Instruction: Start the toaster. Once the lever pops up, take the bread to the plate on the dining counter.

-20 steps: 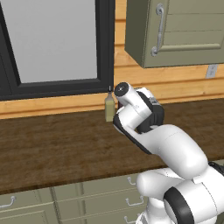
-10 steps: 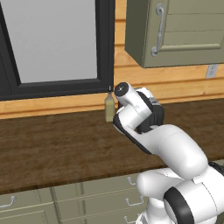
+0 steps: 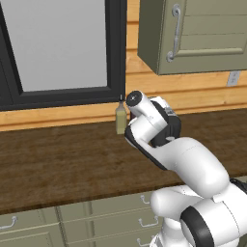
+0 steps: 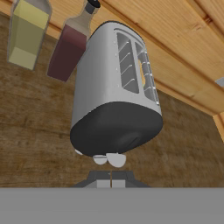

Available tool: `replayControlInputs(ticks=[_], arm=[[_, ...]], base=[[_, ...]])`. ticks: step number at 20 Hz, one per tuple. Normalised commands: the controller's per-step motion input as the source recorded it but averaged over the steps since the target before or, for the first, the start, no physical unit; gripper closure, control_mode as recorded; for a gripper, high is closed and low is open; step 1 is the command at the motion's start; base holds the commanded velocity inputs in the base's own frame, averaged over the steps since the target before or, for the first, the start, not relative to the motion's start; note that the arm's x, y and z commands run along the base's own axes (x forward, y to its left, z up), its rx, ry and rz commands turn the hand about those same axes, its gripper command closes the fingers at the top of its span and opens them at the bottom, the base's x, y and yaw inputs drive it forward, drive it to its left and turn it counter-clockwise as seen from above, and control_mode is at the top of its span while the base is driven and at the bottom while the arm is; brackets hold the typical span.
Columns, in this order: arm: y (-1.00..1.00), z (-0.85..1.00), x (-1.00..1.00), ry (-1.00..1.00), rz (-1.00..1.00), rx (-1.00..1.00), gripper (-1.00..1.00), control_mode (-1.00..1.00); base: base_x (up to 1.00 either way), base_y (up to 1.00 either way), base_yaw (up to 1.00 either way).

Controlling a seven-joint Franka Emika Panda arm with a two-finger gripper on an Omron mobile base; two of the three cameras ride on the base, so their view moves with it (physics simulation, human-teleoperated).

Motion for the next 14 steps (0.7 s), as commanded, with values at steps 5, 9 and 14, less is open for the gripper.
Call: replayControlInputs(ticks=[5,9,14], arm=[[0.0,0.0,0.0,0.0,0.0,0.0,1.0,-1.0],[0.0,0.0,0.0,0.0,0.0,0.0,1.0,-1.0],[0.0,0.0,0.0,0.0,0.0,0.0,1.0,-1.0]], base=[[0.0,0.0,0.0],[0.0,0.0,0.0],[0.0,0.0,0.0]])
